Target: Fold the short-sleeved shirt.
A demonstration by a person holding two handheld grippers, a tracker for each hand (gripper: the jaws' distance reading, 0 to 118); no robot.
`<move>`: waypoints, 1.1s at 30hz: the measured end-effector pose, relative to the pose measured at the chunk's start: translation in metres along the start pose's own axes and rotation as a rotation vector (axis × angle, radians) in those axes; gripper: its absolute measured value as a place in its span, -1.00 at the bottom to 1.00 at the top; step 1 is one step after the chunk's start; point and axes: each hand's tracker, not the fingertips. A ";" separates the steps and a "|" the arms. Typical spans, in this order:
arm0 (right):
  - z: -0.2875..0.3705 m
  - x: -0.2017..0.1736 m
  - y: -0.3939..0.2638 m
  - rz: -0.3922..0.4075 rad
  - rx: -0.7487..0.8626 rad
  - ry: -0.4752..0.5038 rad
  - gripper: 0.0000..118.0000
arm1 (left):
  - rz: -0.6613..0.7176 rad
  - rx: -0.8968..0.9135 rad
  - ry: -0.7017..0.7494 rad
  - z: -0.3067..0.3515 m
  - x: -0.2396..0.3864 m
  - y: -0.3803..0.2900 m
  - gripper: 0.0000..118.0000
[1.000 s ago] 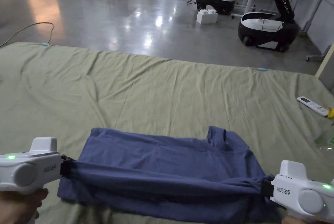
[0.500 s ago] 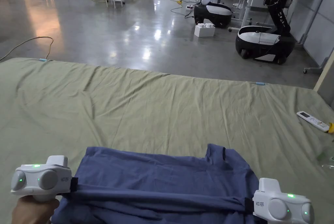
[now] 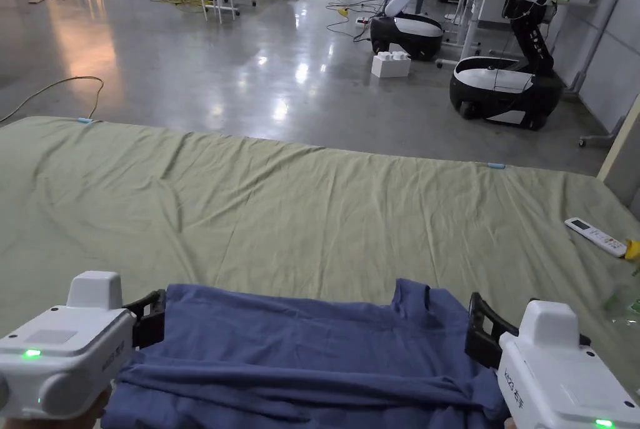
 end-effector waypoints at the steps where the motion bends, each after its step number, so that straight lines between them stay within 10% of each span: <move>1: 0.011 -0.004 0.005 -0.018 0.029 0.001 0.13 | 0.003 0.040 0.002 0.012 0.003 0.002 -0.09; 4: 0.038 -0.018 0.023 0.024 0.151 -0.008 -0.58 | 0.005 0.146 0.013 0.044 0.012 0.006 -0.67; 8: 0.061 -0.025 0.028 0.002 0.156 0.013 -0.92 | 0.002 0.221 -0.002 0.083 0.024 0.008 -0.87; 21: 0.098 -0.034 0.016 0.033 0.179 -0.029 -1.00 | -0.108 0.230 0.038 0.119 0.025 -0.015 -0.99; 33: 0.089 -0.024 -0.002 0.029 0.095 -0.027 -0.99 | 0.060 -0.263 -0.012 0.015 -0.037 -0.041 -0.99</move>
